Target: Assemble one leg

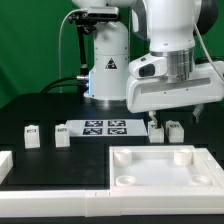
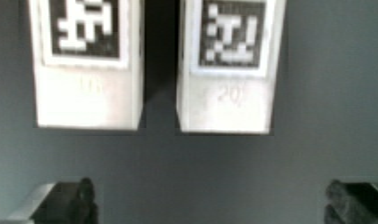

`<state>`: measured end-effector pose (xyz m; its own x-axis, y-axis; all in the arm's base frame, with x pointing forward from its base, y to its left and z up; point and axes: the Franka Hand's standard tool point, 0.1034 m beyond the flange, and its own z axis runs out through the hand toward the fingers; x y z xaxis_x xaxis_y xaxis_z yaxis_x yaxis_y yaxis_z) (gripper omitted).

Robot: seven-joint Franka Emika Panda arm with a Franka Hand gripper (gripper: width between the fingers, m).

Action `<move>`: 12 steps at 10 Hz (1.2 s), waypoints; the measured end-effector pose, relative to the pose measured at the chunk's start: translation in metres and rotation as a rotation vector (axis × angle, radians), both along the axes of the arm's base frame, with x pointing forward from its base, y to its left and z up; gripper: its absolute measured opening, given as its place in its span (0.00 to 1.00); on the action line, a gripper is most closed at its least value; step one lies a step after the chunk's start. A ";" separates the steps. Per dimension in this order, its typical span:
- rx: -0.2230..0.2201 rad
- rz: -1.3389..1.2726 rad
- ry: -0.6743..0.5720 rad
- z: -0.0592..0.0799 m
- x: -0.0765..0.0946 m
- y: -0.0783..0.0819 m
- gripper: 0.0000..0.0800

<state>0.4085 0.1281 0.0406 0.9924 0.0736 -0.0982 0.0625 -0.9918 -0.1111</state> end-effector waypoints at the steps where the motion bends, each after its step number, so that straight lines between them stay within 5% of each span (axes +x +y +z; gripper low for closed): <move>1: -0.005 0.007 0.079 0.001 -0.001 0.000 0.81; 9: -0.024 0.086 0.775 -0.003 -0.045 0.019 0.81; 12: -0.016 0.093 0.827 -0.009 -0.043 0.022 0.81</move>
Offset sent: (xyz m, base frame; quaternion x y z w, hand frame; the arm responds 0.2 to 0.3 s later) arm -0.0181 0.0048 -0.0065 -0.0124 -0.1755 0.0486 0.9832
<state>0.3659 0.1499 0.0314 0.5897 0.1440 -0.7946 0.0489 -0.9885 -0.1429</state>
